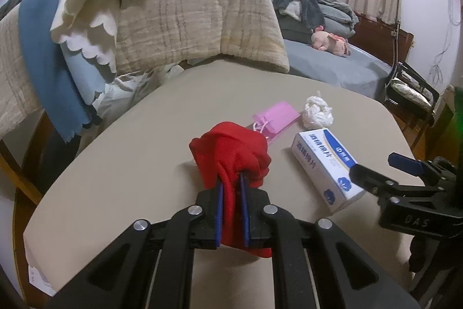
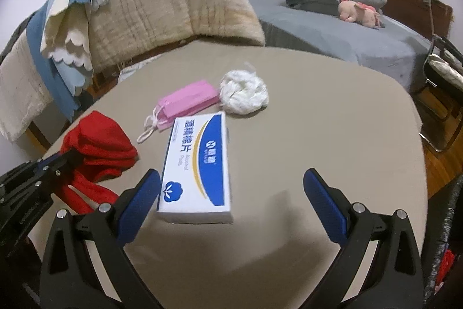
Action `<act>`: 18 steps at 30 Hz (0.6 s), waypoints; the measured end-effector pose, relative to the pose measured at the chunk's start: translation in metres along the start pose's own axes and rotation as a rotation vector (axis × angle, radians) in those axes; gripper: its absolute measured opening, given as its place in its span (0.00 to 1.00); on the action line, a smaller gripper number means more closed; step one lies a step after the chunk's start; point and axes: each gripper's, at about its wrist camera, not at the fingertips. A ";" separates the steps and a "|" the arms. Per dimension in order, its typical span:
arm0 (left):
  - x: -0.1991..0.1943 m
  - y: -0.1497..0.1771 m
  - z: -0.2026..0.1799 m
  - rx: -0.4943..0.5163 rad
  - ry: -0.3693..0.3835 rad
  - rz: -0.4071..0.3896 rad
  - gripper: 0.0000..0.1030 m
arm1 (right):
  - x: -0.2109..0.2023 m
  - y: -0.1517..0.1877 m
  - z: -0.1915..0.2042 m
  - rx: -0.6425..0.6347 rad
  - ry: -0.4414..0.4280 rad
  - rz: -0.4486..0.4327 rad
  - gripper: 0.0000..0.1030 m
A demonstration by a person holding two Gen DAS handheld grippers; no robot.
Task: Collect trash
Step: 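Grasp the white alcohol-pads box with the right tool while the left tool holds the red cloth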
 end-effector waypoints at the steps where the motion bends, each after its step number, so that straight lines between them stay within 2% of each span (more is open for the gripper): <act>1: 0.001 0.001 0.002 -0.005 -0.001 0.004 0.10 | 0.004 0.000 0.003 -0.007 0.001 0.010 0.94; 8: 0.003 0.004 0.008 -0.018 0.004 0.017 0.10 | 0.026 0.000 0.016 -0.032 -0.002 0.070 0.93; 10: 0.002 0.004 0.009 -0.022 0.007 0.018 0.10 | 0.032 0.001 0.018 -0.037 0.001 0.088 0.90; 12: 0.002 0.004 0.008 -0.023 0.010 0.018 0.10 | 0.036 0.001 0.018 -0.040 -0.009 0.110 0.71; 14: 0.001 0.004 0.008 -0.023 0.012 0.018 0.10 | 0.037 0.001 0.019 -0.040 -0.014 0.121 0.65; 15: 0.001 0.004 0.007 -0.024 0.014 0.019 0.10 | 0.036 0.001 0.018 -0.041 -0.018 0.119 0.54; 18: 0.000 0.003 0.006 -0.027 0.022 0.016 0.10 | 0.028 0.000 0.016 -0.045 -0.040 0.113 0.53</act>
Point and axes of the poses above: each gripper's, at about its wrist camera, not at the fingertips, and x roughly the way its jaws point, z to its left, y to its underside
